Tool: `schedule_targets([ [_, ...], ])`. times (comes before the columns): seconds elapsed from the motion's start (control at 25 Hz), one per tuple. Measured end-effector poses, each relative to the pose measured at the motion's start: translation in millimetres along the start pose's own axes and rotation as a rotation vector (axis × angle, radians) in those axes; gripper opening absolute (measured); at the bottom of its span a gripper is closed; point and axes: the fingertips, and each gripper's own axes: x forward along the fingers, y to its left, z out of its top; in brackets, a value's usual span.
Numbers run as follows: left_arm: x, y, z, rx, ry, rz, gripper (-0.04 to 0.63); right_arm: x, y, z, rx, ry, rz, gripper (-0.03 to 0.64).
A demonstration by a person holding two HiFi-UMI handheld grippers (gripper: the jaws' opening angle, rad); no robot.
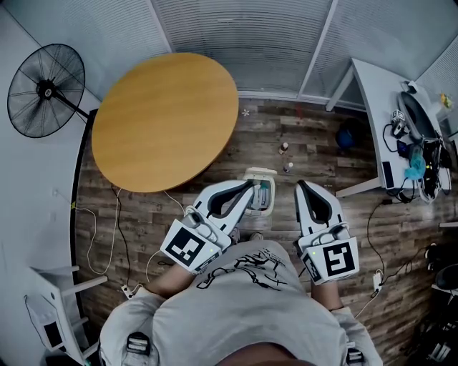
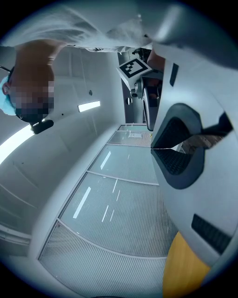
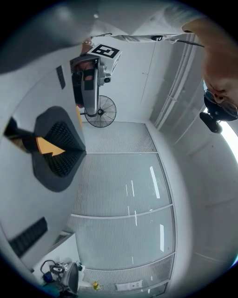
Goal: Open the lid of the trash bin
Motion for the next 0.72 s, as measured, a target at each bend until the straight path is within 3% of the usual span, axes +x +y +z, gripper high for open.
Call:
schedule_targets([
  [0.72,1.5,1.0,-1.3,-0.009,0.004,0.007,0.020,-3.1,-7.4,-0.8,0.010,-0.003,-0.014,0.005],
])
